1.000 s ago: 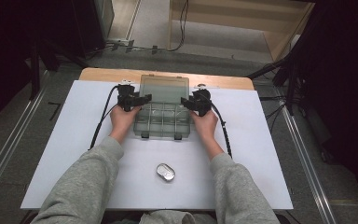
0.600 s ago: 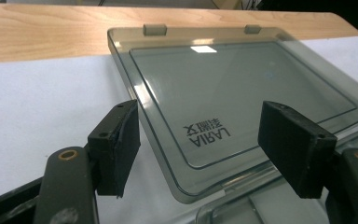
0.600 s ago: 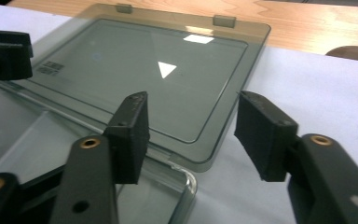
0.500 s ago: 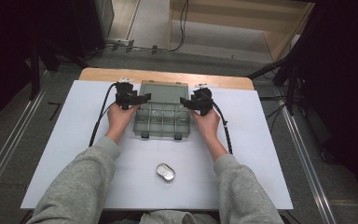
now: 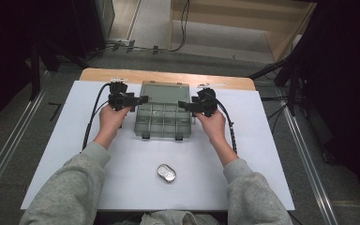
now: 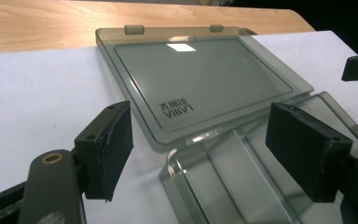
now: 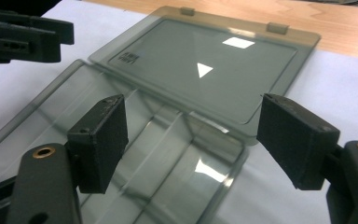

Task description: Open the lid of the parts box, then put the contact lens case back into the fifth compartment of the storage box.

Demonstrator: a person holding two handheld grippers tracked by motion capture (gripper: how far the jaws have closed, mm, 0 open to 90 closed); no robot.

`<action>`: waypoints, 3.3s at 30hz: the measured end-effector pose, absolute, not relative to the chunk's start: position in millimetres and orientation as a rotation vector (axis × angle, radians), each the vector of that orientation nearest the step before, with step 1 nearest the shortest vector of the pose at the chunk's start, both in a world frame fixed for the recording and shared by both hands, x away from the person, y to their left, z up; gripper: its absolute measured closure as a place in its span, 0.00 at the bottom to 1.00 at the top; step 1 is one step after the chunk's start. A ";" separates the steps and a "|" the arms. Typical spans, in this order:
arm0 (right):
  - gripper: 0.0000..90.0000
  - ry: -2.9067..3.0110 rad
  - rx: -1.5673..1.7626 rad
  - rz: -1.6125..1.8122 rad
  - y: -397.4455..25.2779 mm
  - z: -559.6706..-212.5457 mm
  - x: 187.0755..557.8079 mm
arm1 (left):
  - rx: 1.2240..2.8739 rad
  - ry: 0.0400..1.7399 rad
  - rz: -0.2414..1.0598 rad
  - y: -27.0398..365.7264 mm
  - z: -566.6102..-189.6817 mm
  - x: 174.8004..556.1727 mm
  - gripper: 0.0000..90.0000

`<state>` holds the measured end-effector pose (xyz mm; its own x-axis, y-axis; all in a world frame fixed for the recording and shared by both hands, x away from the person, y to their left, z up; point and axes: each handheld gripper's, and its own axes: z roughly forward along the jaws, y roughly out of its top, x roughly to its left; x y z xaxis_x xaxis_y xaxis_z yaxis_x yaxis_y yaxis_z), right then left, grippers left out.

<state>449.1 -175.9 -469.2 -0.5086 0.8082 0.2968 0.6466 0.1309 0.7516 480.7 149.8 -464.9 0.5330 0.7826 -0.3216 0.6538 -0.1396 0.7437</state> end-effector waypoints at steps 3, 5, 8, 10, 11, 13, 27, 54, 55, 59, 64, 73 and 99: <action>0.25 2.244 1.428 1.329 -175.3 -465.5 443.3 | 1.871 1.158 0.166 155.3 -462.0 474.9 0.27; 0.25 2.257 1.421 1.358 -175.8 -464.5 439.7 | 1.881 1.152 0.142 159.6 -460.6 470.9 0.27; 0.26 2.257 1.403 1.371 -175.9 -463.8 433.0 | 1.897 1.141 0.127 162.1 -459.6 465.6 0.27; 0.26 2.273 1.395 1.375 -176.0 -464.1 430.2 | 1.894 1.132 0.119 163.2 -459.6 461.7 0.27; 0.26 2.287 1.391 1.374 -176.3 -464.7 428.3 | 1.898 1.129 0.116 163.3 -459.6 460.5 0.27; 0.26 2.298 1.390 1.376 -177.2 -465.3 424.5 | 1.910 1.121 0.101 163.7 -459.3 457.5 0.27; 0.26 2.347 1.380 1.383 -188.6 -462.5 400.4 | 1.964 1.041 0.044 158.7 -452.0 432.1 0.27; 0.26 2.403 1.324 1.389 -198.7 -454.1 361.1 | 1.980 0.921 -0.036 162.2 -441.7 387.0 0.27; 0.26 2.410 1.322 1.389 -198.5 -454.6 359.4 | 1.975 0.920 -0.045 162.8 -442.1 385.7 0.27; 0.26 2.419 1.307 1.378 -197.9 -455.1 352.0 | 1.984 0.920 -0.040 164.8 -443.6 380.9 0.27; 0.26 2.428 1.302 1.374 -198.6 -455.7 344.0 | 2.004 0.903 -0.044 165.1 -445.2 374.1 0.27; 0.26 2.441 1.285 1.379 -199.0 -457.4 331.5 | 2.006 0.891 -0.058 169.0 -448.6 362.4 0.27; 0.26 2.472 1.258 1.387 -207.4 -465.8 290.7 | 2.034 0.853 -0.065 180.6 -452.4 328.2 0.27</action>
